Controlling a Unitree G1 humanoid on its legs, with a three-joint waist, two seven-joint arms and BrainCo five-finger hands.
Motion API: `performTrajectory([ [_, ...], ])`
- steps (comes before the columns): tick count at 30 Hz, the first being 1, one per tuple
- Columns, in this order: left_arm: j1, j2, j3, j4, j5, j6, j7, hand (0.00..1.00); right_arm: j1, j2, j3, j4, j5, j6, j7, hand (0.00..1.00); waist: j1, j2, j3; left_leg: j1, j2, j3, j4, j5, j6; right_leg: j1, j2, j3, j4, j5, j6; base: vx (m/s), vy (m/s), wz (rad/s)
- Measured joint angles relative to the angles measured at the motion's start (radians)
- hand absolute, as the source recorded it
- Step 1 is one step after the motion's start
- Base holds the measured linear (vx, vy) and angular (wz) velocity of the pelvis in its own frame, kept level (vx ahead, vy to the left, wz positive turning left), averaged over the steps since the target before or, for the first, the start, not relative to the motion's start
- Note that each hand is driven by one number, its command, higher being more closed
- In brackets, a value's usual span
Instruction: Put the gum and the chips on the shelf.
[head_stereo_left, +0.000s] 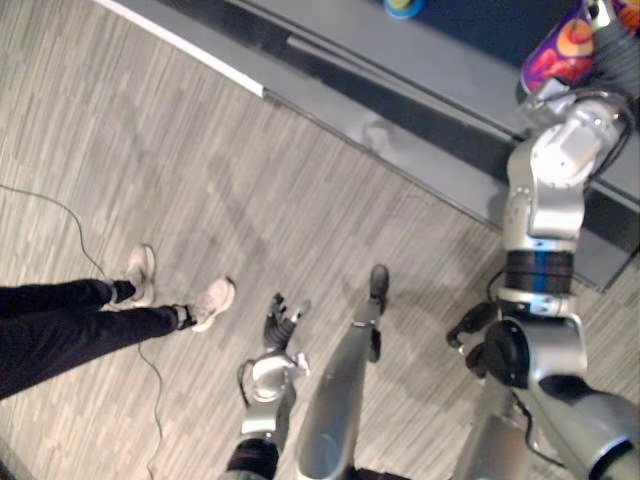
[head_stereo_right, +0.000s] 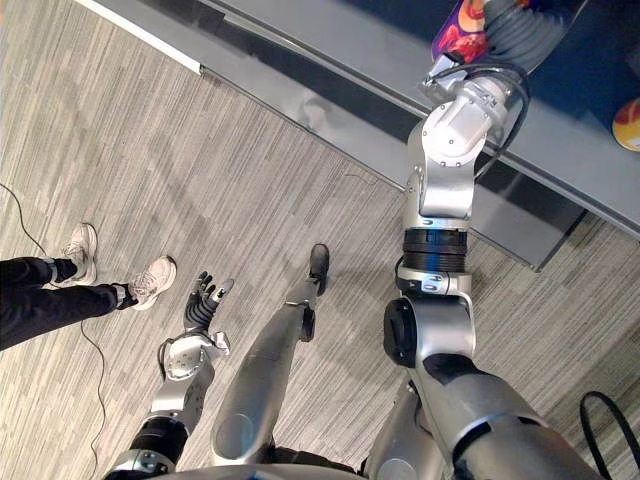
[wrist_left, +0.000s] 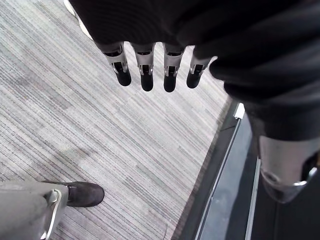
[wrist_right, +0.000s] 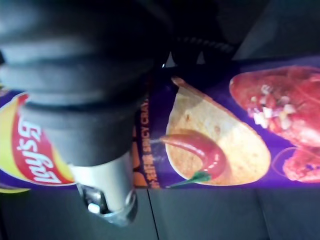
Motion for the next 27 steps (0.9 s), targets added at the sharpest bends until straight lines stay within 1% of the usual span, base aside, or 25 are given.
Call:
performTrajectory([
  [3, 0.0, -0.015, 0.0, -0.017, 0.0, 0.0, -0.001, 0.0, -0.01, -0.01, 0.004, -0.001, 0.0, 0.0, -0.001, 1.0, 0.002, 0.0, 0.0, -0.015, 0.0, 0.0, 0.005, 0.0, 0.0, -0.014, -0.004, -0.003, 0.01, -0.003, -0.004, 0.0, -0.042, 0.04],
  [8, 0.0, -0.015, 0.0, -0.048, -0.011, -0.001, -0.003, 0.0, -0.028, -0.04, 0.022, -0.001, -0.001, 0.001, -0.001, 1.0, 0.003, 0.0, 0.0, -0.052, 0.003, 0.002, 0.01, 0.0, 0.006, -0.048, -0.01, -0.009, 0.021, -0.01, -0.009, -0.01, -0.04, 0.05],
  [10, 0.0, -0.015, 0.0, -0.05, -0.036, -0.001, -0.003, 0.0, -0.028, -0.041, 0.02, 0.0, -0.001, 0.006, -0.005, 1.0, 0.002, 0.0, 0.0, -0.056, 0.006, 0.003, 0.011, 0.004, 0.003, -0.05, -0.01, -0.014, 0.021, -0.011, -0.009, 0.01, -0.051, 0.05],
  [14, 0.0, -0.015, 0.001, -0.076, -0.04, -0.001, -0.003, 0.0, -0.043, -0.042, 0.021, 0.0, -0.002, 0.006, -0.011, 1.0, 0.005, 0.0, 0.0, -0.089, 0.006, 0.004, 0.015, 0.011, 0.001, -0.082, -0.012, -0.014, 0.033, -0.012, -0.011, 0.01, -0.043, 0.02],
  [17, 0.0, -0.02, 0.001, -0.086, -0.04, -0.001, -0.002, 0.0, -0.043, -0.041, 0.021, 0.015, -0.003, 0.015, -0.03, 1.0, 0.015, 0.0, 0.0, -0.094, 0.007, 0.005, 0.017, 0.014, 0.005, -0.089, -0.013, -0.014, 0.038, -0.014, -0.014, 0.01, -0.041, 0.0],
  [21, 0.0, -0.021, 0.002, -0.089, -0.04, -0.001, -0.002, 0.0, -0.044, -0.044, 0.021, 0.02, -0.04, 0.015, -0.03, 1.0, 0.019, 0.0, 0.0, -0.099, 0.005, 0.005, 0.021, 0.014, 0.005, -0.095, -0.02, -0.014, 0.051, -0.021, -0.015, 0.0, -0.042, 0.03],
  [27, 0.001, -0.021, 0.007, -0.09, -0.041, -0.001, -0.002, 0.0, -0.058, -0.06, 0.035, 0.052, -0.047, 0.008, -0.019, 1.0, 0.018, 0.0, 0.0, -0.115, 0.014, 0.027, 0.027, 0.012, 0.007, -0.115, -0.024, -0.013, 0.057, -0.026, -0.017, -0.01, -0.025, 0.02],
])
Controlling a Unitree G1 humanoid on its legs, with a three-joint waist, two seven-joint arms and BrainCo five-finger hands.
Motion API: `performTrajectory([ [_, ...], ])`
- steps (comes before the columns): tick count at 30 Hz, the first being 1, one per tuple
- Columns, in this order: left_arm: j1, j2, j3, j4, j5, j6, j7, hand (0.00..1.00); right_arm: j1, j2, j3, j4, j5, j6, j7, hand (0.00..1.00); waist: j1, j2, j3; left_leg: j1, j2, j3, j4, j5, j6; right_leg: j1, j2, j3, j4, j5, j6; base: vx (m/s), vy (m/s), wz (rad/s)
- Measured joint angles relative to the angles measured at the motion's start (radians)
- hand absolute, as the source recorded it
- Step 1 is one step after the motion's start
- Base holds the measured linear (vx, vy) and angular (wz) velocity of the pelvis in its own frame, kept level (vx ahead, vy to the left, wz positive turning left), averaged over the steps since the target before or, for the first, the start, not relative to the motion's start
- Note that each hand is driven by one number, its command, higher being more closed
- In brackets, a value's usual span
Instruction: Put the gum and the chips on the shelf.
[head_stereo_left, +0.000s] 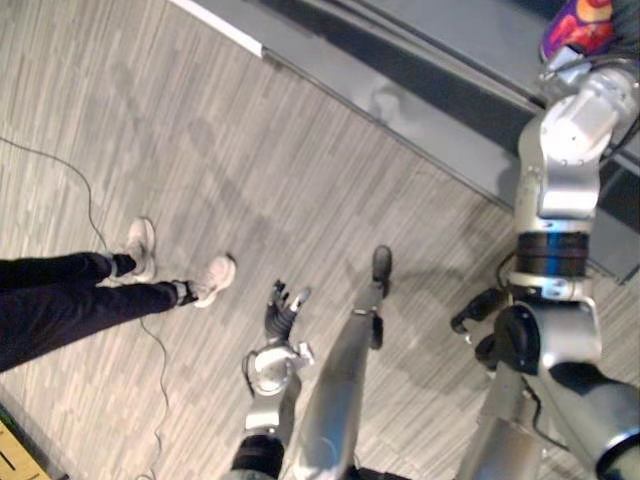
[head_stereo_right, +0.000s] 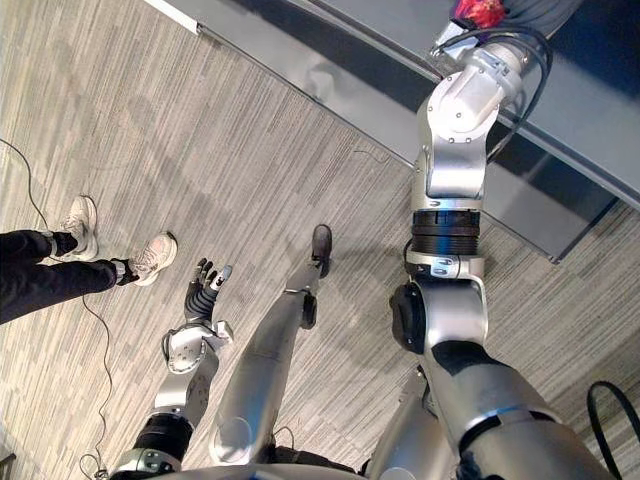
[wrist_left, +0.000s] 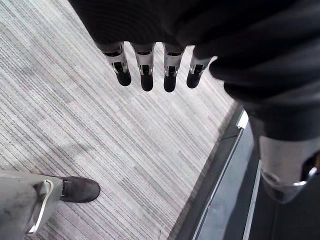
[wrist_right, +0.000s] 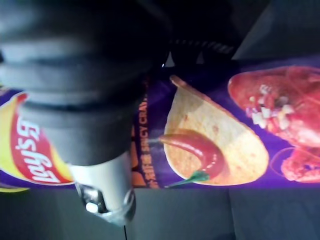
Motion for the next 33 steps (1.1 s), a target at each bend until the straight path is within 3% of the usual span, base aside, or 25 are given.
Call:
performTrajectory([
  [6, 0.0, 0.0, 0.0, -0.001, -0.036, 0.0, 0.0, 0.0, 0.0, -0.005, 0.032, 0.03, -0.022, -0.01, 0.004, 1.0, -0.003, 0.0, 0.0, 0.0, 0.004, 0.006, 0.002, 0.004, -0.001, -0.002, 0.004, 0.003, -0.002, 0.0, 0.0, -0.01, -0.03, -0.02],
  [7, 0.0, 0.0, 0.0, -0.001, -0.036, 0.0, 0.0, 0.0, 0.0, -0.006, 0.037, 0.034, -0.022, -0.012, 0.007, 0.0, -0.004, 0.0, 0.0, 0.0, 0.005, 0.008, 0.002, 0.004, -0.001, -0.003, 0.004, 0.004, -0.003, 0.0, 0.0, -0.01, -0.042, -0.02],
  [29, 0.002, -0.013, 0.0, 0.003, -0.036, 0.0, -0.014, 0.0, 0.088, 0.056, 0.067, 0.124, -0.019, -0.002, 0.042, 0.0, -0.024, -0.011, -0.002, -0.004, 0.048, 0.037, 0.054, -0.019, -0.004, -0.006, 0.043, 0.03, -0.005, 0.001, 0.0, -0.01, -0.042, -0.06],
  [33, 0.007, -0.017, 0.0, 0.007, -0.036, 0.0, -0.014, 0.0, 0.099, 0.071, 0.076, 0.162, -0.018, -0.002, 0.044, 0.0, -0.026, -0.033, -0.006, 0.018, 0.059, 0.051, 0.055, -0.024, -0.008, 0.002, 0.055, 0.045, -0.008, 0.001, 0.0, -0.01, -0.053, -0.13],
])
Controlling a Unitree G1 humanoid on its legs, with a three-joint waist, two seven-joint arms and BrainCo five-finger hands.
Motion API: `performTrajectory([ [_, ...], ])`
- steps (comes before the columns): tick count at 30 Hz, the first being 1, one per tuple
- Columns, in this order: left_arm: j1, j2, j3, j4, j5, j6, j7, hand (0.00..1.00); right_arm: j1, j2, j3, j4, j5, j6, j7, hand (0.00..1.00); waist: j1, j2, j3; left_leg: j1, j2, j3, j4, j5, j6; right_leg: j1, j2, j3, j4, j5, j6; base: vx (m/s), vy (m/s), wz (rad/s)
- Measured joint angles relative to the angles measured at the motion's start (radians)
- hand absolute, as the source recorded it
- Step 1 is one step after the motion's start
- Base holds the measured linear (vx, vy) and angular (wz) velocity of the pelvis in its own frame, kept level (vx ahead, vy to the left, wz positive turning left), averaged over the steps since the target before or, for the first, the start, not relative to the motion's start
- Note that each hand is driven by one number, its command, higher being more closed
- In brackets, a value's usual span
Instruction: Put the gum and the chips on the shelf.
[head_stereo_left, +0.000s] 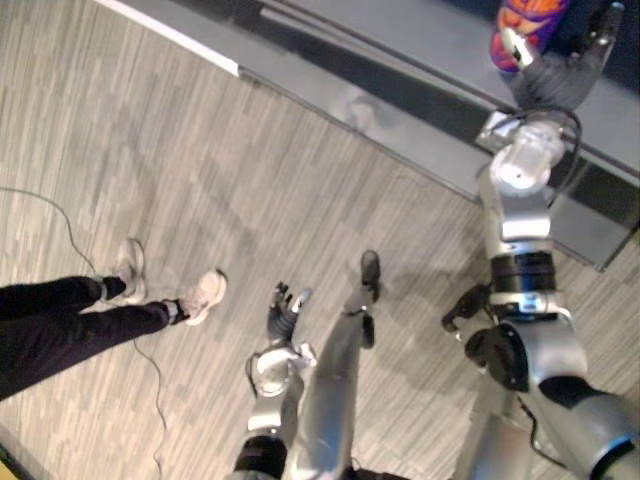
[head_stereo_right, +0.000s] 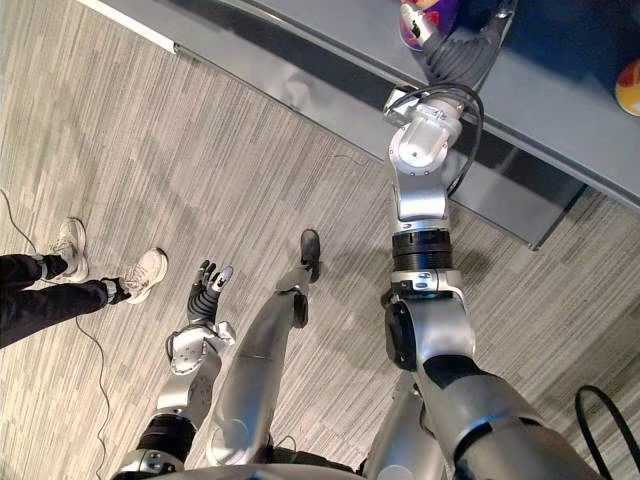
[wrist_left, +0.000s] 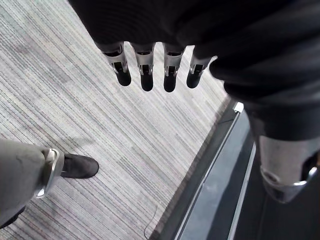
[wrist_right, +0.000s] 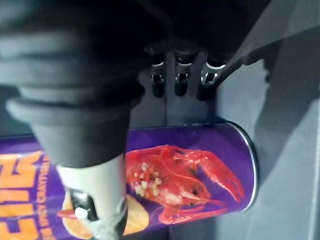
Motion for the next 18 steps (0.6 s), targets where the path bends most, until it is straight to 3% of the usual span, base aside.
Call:
performTrajectory([
  [9, 0.021, -0.006, 0.003, 0.128, 0.002, 0.006, -0.001, 0.0, 0.125, 0.018, 0.077, 0.103, 0.0, 0.0, 0.023, 0.0, -0.031, -0.042, -0.007, 0.112, 0.035, 0.021, 0.018, -0.037, -0.008, 0.124, 0.045, 0.007, -0.052, 0.005, 0.009, 0.02, -0.052, -0.13],
  [13, 0.024, -0.004, 0.041, 0.213, 0.013, 0.01, -0.002, 0.0, 0.252, 0.086, 0.146, 0.111, 0.0, 0.0, 0.046, 0.0, -0.061, -0.078, -0.022, 0.196, 0.053, 0.037, 0.021, -0.064, -0.013, 0.207, 0.071, 0.024, -0.085, 0.007, 0.012, 0.05, -0.054, -0.18],
  [18, 0.02, 0.014, 0.049, 0.312, 0.059, 0.019, -0.016, 0.0, 0.412, 0.127, 0.228, 0.111, -0.002, -0.001, 0.105, 0.0, -0.087, -0.101, -0.033, 0.33, 0.079, 0.062, 0.006, -0.09, -0.021, 0.337, 0.112, 0.04, -0.144, 0.013, 0.021, 0.05, -0.037, -0.22],
])
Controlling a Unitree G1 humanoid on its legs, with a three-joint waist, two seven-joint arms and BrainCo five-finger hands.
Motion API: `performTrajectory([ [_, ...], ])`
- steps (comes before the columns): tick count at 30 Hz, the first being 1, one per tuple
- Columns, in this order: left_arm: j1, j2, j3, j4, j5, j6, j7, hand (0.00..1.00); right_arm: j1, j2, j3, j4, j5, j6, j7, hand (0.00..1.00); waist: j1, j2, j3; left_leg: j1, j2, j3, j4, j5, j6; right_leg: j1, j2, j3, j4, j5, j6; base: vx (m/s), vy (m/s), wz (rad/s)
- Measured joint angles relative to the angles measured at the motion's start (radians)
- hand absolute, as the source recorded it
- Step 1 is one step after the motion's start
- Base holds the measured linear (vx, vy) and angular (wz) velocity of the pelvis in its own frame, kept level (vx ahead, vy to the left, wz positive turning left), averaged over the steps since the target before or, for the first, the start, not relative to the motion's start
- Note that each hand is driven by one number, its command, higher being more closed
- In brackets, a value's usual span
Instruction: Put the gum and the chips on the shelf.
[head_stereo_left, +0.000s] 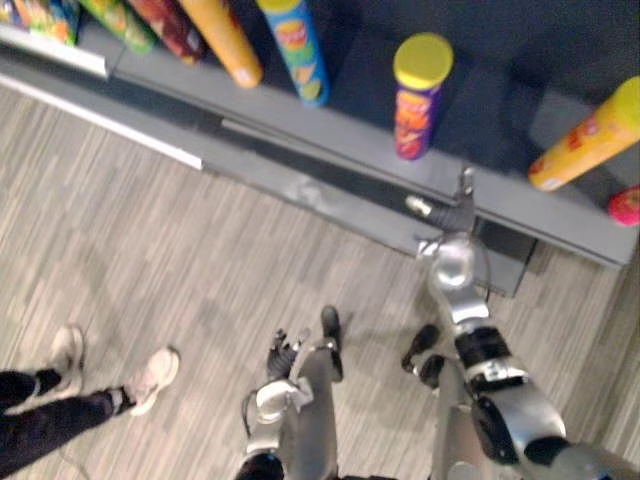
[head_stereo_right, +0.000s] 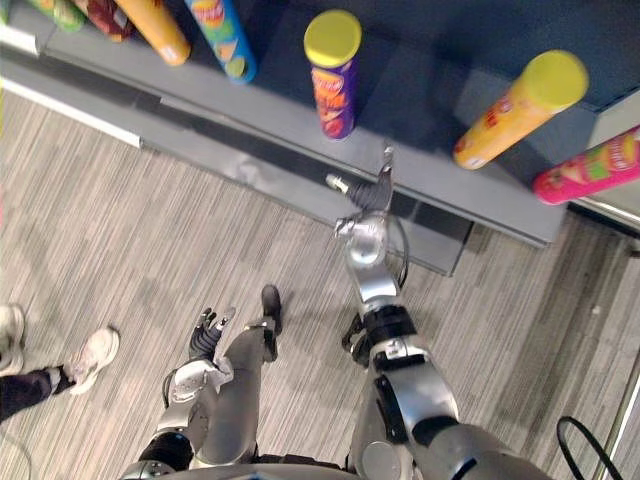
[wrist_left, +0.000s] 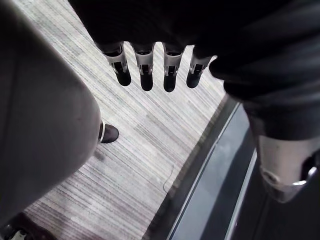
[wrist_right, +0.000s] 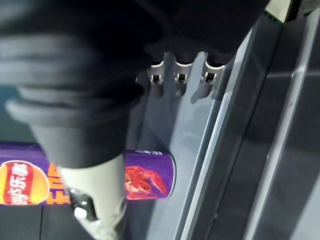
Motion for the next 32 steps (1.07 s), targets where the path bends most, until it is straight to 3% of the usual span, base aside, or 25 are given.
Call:
performTrajectory([
  [2, -0.003, 0.027, 0.002, 0.052, 0.033, 0.004, -0.01, 0.0, 0.079, 0.024, 0.035, 0.0, -0.002, -0.002, 0.032, 0.0, -0.018, -0.024, -0.013, 0.066, 0.004, 0.022, -0.045, 0.001, -0.004, 0.047, 0.022, 0.018, -0.044, 0.01, 0.009, 0.07, -0.023, -0.32],
  [7, -0.018, 0.077, 0.026, 0.184, 0.083, 0.028, -0.043, 0.0, 0.303, 0.019, 0.111, -0.007, -0.002, -0.007, 0.144, 0.0, -0.056, -0.056, -0.032, 0.208, 0.005, 0.074, -0.157, 0.021, -0.01, 0.158, 0.081, 0.064, -0.189, 0.075, 0.017, 0.08, 0.031, -0.34],
  [11, 0.019, 0.095, 0.089, 0.249, 0.111, 0.048, -0.078, 0.0, 0.555, -0.018, 0.132, -0.033, -0.001, -0.023, 0.272, 0.0, -0.079, -0.089, -0.113, 0.286, 0.001, 0.106, -0.221, 0.021, -0.01, 0.234, 0.115, 0.097, -0.309, 0.125, 0.033, 0.14, 0.072, -0.3],
  [15, 0.085, 0.092, 0.143, 0.277, 0.117, 0.054, -0.112, 0.0, 0.735, -0.039, 0.082, 0.012, -0.001, -0.048, 0.376, 0.0, -0.098, -0.103, -0.196, 0.38, -0.015, 0.144, -0.293, 0.022, -0.01, 0.318, 0.128, 0.126, -0.401, 0.162, 0.051, 0.14, 0.075, -0.25],
  [19, 0.139, 0.089, 0.173, 0.303, 0.118, 0.053, -0.143, 0.0, 0.826, -0.029, -0.045, 0.191, 0.026, -0.052, 0.449, 0.0, -0.111, -0.1, -0.27, 0.471, -0.039, 0.16, -0.347, 0.017, -0.01, 0.396, 0.13, 0.153, -0.469, 0.183, 0.072, 0.1, 0.072, -0.18],
  [25, 0.182, 0.069, 0.223, 0.315, 0.117, 0.049, -0.145, 0.0, 0.81, -0.016, -0.286, 0.389, 0.119, -0.063, 0.459, 0.0, -0.124, -0.083, -0.336, 0.552, -0.055, 0.168, -0.379, 0.005, -0.008, 0.487, 0.126, 0.158, -0.545, 0.206, 0.087, 0.02, 0.052, -0.03],
  [27, 0.192, 0.053, 0.237, 0.315, 0.117, 0.045, -0.143, 0.0, 0.811, -0.02, -0.35, 0.459, 0.124, -0.051, 0.453, 0.0, -0.124, -0.076, -0.346, 0.57, -0.056, 0.17, -0.386, -0.004, -0.01, 0.51, 0.126, 0.158, -0.56, 0.209, 0.088, 0.01, 0.013, -0.03],
  [32, 0.193, 0.04, 0.267, 0.353, 0.096, 0.049, -0.145, 0.0, 0.859, -0.017, -0.472, 0.557, 0.271, -0.001, 0.438, 0.0, -0.131, -0.042, -0.364, 0.596, -0.064, 0.19, -0.411, -0.01, -0.012, 0.533, 0.127, 0.184, -0.597, 0.222, 0.095, 0.03, 0.007, -0.15],
])
